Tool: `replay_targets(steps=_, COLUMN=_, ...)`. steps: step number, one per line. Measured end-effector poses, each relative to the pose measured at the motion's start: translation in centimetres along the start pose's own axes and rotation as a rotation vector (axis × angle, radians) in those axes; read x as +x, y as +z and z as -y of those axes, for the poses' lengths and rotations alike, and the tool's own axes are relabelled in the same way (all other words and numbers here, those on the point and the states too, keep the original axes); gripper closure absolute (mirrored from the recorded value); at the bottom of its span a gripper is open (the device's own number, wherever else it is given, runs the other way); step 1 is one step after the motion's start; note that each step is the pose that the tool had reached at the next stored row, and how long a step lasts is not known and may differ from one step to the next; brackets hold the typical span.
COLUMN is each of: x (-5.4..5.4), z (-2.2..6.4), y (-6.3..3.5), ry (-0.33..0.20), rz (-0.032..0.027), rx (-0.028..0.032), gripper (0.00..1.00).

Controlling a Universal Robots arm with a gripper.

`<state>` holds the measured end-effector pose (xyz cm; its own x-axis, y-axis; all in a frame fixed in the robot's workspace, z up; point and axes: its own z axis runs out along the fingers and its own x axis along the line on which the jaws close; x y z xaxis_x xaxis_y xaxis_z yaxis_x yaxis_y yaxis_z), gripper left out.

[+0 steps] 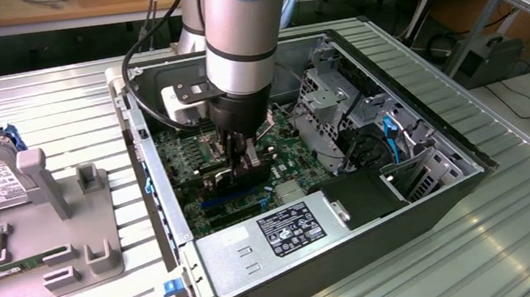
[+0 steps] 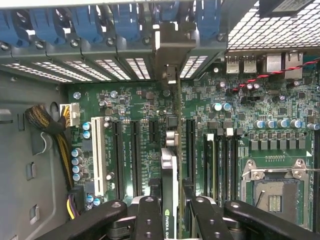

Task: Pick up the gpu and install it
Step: 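Insert the gpu into the slot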

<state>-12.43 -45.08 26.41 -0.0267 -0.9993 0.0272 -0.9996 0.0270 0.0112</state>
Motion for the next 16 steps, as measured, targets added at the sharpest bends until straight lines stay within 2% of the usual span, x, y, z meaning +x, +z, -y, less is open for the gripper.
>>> replay_targets(steps=16, x=-0.02, z=-0.01, y=-0.34, ry=0.0, rz=-0.0006, rx=-0.0006, gripper=0.73)
